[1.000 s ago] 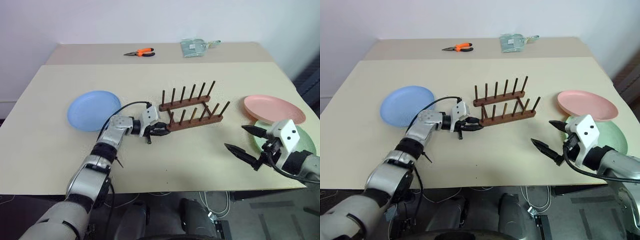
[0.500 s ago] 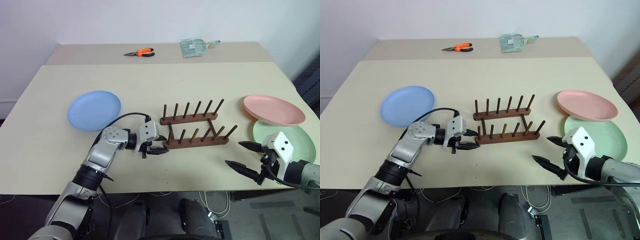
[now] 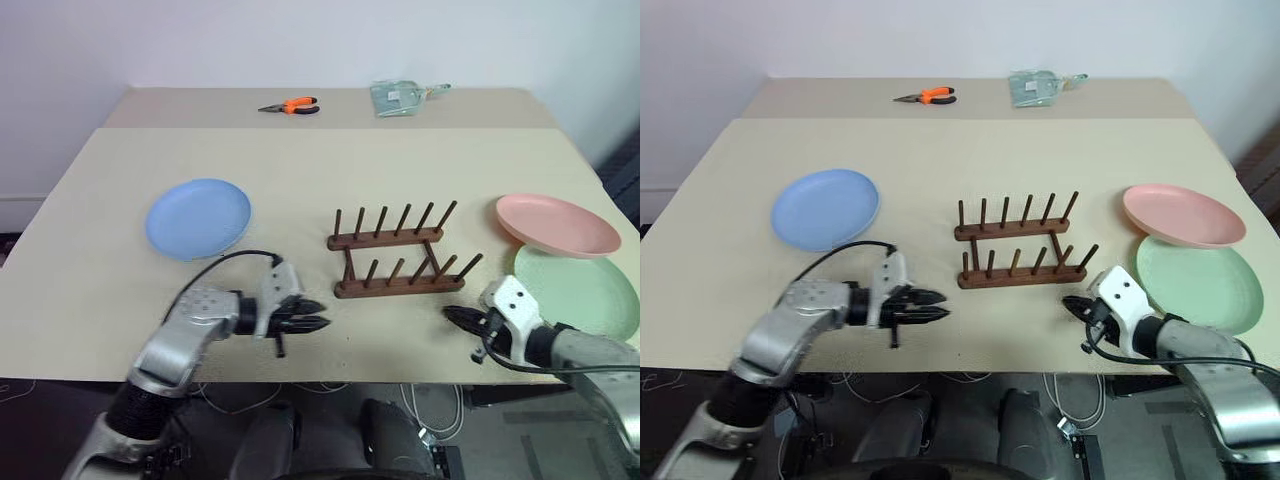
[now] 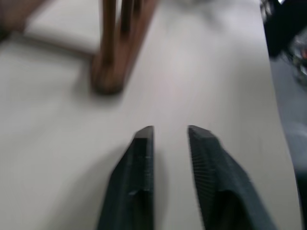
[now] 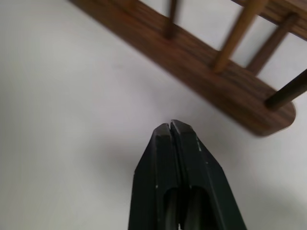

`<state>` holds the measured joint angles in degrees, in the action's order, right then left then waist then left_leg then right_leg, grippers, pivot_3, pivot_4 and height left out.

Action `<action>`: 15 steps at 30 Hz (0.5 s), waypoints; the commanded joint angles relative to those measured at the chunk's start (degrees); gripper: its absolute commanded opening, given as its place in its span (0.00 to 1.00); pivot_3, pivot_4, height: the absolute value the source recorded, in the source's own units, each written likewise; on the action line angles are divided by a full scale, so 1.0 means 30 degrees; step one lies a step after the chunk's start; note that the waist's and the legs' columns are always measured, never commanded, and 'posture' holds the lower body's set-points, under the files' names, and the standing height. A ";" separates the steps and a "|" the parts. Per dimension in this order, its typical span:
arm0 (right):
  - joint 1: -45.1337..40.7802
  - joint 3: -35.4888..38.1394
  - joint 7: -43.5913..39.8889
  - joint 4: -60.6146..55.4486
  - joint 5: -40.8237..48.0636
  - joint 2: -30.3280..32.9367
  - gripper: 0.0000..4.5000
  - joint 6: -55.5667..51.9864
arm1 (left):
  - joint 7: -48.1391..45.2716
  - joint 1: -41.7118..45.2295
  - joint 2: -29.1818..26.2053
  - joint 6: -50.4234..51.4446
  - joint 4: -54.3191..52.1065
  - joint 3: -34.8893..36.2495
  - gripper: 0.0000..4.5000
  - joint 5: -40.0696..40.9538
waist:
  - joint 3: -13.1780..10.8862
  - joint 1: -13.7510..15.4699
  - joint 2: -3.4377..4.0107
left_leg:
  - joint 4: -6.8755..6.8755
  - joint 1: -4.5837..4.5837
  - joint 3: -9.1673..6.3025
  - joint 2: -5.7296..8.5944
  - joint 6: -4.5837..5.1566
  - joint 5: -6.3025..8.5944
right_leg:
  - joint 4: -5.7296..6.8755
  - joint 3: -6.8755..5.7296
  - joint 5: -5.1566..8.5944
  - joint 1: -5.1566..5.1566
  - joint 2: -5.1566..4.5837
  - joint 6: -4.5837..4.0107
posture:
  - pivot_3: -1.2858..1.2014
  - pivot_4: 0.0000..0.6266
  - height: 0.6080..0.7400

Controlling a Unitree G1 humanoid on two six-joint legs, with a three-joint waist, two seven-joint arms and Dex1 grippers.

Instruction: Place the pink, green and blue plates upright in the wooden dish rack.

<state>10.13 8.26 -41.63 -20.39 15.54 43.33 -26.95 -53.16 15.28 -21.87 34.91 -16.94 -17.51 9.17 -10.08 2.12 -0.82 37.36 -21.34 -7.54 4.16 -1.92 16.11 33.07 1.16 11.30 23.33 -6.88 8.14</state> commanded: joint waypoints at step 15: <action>-0.9121 -0.2871 0.4636 0.8766 -0.5010 -0.3132 0.00 0.3407 | 0.9338 0.3436 0.3572 -0.0938 0.7312 0.0742 0.29 -0.3142 | 0.0067 -0.0598 0.0014 | -0.0052 0.0138 0.0016 -0.0004 -0.0014 -0.0016 | 0.0069 0.0005 -0.0047 -0.0042 0.0038 0.0022 | 0.52 0.24 1.00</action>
<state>-15.47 -0.93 -28.88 4.72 1.61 34.02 -18.46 -27.16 25.63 -10.05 31.90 2.34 -17.59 1.16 -9.88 0.33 -0.78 37.20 -20.92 -7.49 4.15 -1.97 16.07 33.27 1.17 11.09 23.21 -6.76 8.17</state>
